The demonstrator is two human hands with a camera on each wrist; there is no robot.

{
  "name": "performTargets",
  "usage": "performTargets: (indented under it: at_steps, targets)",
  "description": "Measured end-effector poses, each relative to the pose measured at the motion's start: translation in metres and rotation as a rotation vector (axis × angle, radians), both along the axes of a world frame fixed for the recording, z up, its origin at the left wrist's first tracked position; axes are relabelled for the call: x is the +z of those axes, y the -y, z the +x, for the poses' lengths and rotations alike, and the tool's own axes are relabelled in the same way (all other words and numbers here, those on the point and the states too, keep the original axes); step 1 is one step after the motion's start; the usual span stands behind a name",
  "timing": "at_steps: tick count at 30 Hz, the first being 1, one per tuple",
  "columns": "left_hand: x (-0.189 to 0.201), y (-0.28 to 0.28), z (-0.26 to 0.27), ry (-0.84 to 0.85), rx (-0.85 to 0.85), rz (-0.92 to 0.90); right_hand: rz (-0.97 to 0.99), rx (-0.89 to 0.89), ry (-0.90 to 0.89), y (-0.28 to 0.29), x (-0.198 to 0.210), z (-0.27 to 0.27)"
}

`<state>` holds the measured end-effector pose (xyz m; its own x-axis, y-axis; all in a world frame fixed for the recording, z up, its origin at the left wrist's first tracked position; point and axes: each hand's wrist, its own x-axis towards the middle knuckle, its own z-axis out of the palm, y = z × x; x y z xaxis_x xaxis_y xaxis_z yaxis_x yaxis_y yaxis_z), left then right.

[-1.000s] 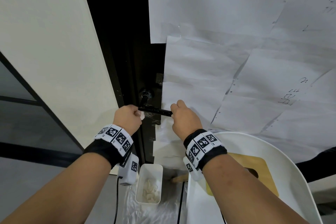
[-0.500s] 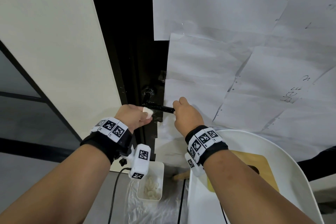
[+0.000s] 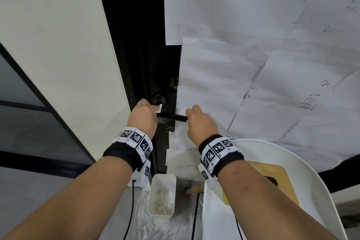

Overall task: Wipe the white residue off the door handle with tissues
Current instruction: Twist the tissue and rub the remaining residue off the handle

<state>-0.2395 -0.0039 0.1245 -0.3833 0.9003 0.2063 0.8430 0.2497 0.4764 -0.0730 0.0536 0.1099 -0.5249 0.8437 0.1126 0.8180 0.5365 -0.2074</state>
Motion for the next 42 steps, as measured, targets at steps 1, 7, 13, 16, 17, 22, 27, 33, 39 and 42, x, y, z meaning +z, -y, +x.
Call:
performTargets:
  at_steps: [1, 7, 13, 16, 17, 22, 27, 33, 39, 42]
  targets:
    - [-0.001, 0.001, 0.001, -0.022, -0.017, -0.008, -0.002, -0.002, -0.002, 0.000, 0.000, 0.000]
    - [-0.003, 0.002, -0.002, 0.071, -0.089, -0.114, 0.001, -0.016, -0.001, 0.000, -0.002, -0.001]
    - [-0.004, 0.005, 0.003, 0.139, -0.028, 0.223, -0.007, -0.003, 0.000, 0.000, 0.000, -0.001]
    - [-0.009, 0.000, -0.001, 0.025, -0.041, 0.116, 0.000, -0.008, -0.006, -0.001, -0.003, -0.001]
    - [-0.011, 0.001, 0.000, 0.031, -0.038, 0.066, 0.000, -0.010, -0.007, -0.001, -0.003, -0.001]
    - [0.002, -0.005, 0.004, 0.035, -0.090, -0.132, 0.000, -0.016, -0.004, 0.000, -0.002, -0.001]
    - [0.012, -0.014, -0.001, 0.039, -0.010, -0.057, 0.001, -0.014, -0.006, 0.000, -0.001, -0.001]
    - [-0.014, -0.009, 0.001, -0.041, -0.064, 0.035, 0.001, -0.017, -0.009, 0.000, -0.002, -0.002]
    - [-0.012, -0.008, 0.009, 0.010, -0.137, -0.171, -0.011, -0.013, 0.008, 0.003, 0.002, 0.000]
    - [-0.018, 0.008, 0.013, 0.066, -0.211, -0.054, -0.007, -0.009, 0.010, 0.002, 0.003, 0.000]
